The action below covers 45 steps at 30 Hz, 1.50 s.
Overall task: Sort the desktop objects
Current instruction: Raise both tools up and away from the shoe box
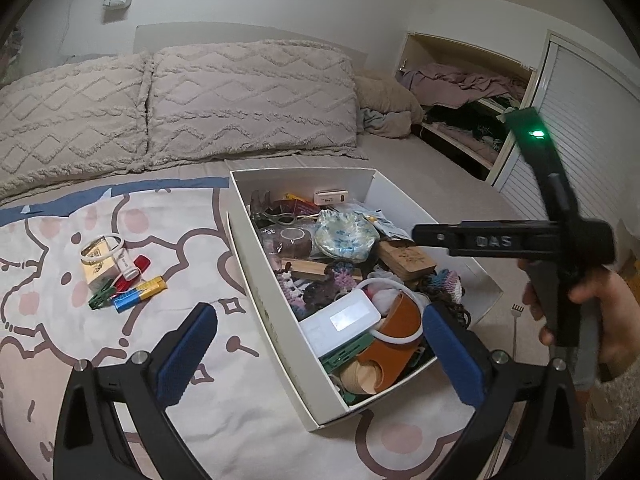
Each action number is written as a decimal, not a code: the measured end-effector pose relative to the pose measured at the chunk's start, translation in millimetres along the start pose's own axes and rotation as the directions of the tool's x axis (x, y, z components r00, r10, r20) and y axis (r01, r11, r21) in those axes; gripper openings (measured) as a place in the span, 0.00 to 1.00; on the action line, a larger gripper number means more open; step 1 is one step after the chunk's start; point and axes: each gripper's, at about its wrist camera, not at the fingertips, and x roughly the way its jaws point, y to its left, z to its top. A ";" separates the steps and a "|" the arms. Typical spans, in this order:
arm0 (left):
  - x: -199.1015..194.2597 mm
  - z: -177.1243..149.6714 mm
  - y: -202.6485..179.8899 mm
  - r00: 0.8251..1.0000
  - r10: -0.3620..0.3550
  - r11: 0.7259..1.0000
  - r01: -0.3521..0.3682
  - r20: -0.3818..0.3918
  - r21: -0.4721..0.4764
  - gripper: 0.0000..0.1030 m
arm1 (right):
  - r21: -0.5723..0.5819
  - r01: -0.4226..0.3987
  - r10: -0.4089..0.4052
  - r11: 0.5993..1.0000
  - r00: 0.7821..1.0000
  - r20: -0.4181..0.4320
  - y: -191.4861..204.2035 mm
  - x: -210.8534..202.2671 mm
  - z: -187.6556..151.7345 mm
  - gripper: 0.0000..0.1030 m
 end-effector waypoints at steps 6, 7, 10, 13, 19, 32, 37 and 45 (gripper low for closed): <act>-5.6 0.1 0.5 1.000 0.003 1.000 -0.003 0.006 -0.005 1.00 | -0.013 -0.003 0.004 1.000 0.996 0.086 8.7 -30.9 -16.5 0.98; -6.7 0.1 0.7 1.000 0.003 1.000 -0.003 0.007 -0.006 1.00 | -0.009 -0.005 0.006 1.000 0.995 0.098 9.6 -35.1 -19.5 0.98; -9.5 -0.2 0.4 1.000 0.002 1.000 -0.002 0.011 -0.009 1.00 | 0.014 -0.011 0.009 1.000 0.991 0.137 9.4 -45.5 -30.5 0.98; -12.7 -0.4 1.2 1.000 0.002 1.000 -0.002 0.016 -0.004 1.00 | 0.022 0.016 -0.019 1.000 0.985 0.171 10.4 -52.5 -42.0 1.00; -19.1 0.1 5.0 0.999 0.006 1.000 -0.006 0.031 -0.009 1.00 | 0.016 0.067 -0.069 0.998 0.974 0.215 15.0 -62.6 -61.2 1.00; -25.7 -3.2 8.6 0.999 0.010 1.000 -0.010 0.038 0.001 1.00 | 0.046 0.072 -0.082 0.996 0.955 0.285 31.8 -82.8 -84.7 1.00; -30.7 -7.2 14.6 0.999 0.018 1.000 -0.018 0.040 -0.001 1.00 | 0.056 0.083 -0.096 0.995 0.951 0.294 34.3 -87.1 -89.4 1.00; -34.6 -8.6 17.2 0.999 0.019 1.000 -0.019 0.039 0.002 1.00 | 0.065 0.096 -0.111 0.993 0.948 0.298 39.3 -92.0 -98.6 1.00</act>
